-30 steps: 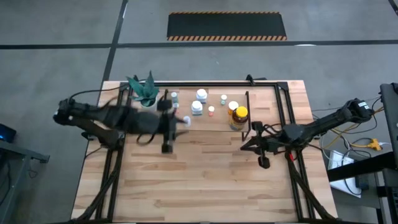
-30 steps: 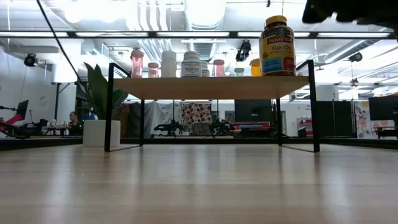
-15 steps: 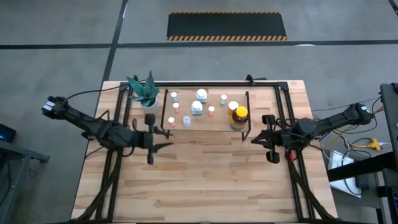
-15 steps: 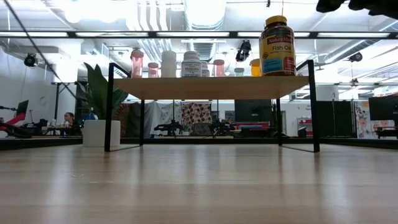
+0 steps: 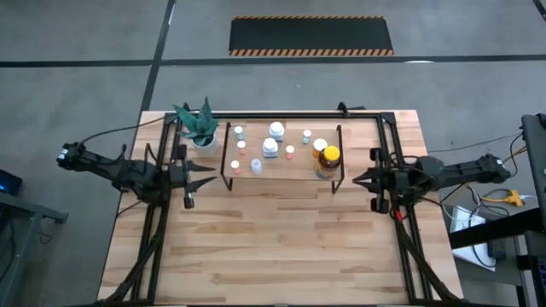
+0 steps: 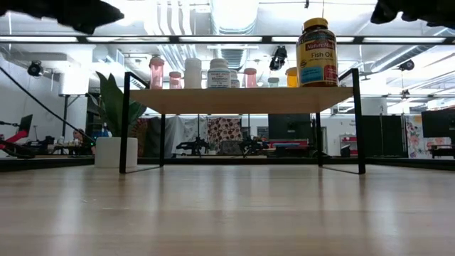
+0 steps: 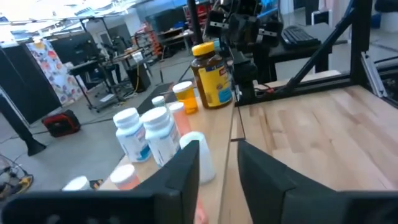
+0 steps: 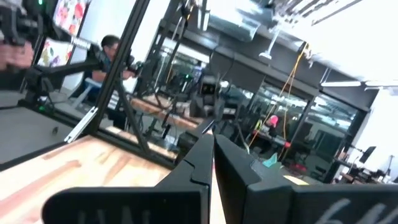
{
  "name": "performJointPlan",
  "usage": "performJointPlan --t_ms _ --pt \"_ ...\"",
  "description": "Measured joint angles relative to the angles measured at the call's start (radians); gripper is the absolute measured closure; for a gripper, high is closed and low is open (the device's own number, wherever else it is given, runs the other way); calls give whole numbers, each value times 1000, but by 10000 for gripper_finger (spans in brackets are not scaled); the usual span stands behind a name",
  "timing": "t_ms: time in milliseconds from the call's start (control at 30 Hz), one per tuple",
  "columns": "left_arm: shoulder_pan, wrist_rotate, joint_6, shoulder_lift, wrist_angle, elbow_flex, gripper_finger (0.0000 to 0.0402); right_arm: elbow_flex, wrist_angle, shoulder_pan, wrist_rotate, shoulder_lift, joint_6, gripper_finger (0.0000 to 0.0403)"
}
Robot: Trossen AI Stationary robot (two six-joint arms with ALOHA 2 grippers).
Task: Pick and place medicine bottles onto shelf by color
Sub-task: Return to Home Position
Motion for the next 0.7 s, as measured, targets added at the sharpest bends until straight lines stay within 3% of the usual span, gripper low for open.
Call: performJointPlan --t_ms 500,700 --pt "0 0 2 -226 156 -286 378 -194 21 -10 27 -247 -40 394" --pt "0 0 2 -273 323 -414 382 -211 3 -9 23 -243 65 394"
